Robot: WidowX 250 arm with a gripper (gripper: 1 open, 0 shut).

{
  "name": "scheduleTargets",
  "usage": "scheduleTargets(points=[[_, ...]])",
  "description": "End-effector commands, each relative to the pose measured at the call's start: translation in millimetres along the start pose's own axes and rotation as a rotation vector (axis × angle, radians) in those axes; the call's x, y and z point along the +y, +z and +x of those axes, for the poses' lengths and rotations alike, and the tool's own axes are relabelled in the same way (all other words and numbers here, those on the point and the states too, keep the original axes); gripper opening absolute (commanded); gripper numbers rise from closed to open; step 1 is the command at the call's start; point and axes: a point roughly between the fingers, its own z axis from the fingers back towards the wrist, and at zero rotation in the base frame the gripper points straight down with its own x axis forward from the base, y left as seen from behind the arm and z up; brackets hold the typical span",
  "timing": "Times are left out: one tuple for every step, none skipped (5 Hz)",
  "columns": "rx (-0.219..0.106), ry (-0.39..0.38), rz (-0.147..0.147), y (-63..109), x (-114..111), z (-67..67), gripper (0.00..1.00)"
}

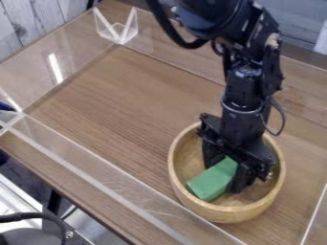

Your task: Remove the green block from inside the brown bowl and put it on the table

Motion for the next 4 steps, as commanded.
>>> scheduleTargets(points=[[-0.033, -0.001, -0.003, 7.2, 0, 6.8, 0.0], [-0.041, -0.001, -0.005, 12.0, 1, 6.1, 0.0], [-0.048, -0.001, -0.008, 16.5, 1, 5.3, 0.0], [-0.054, 0.0, -0.01, 20.2, 1, 4.6, 0.0]])
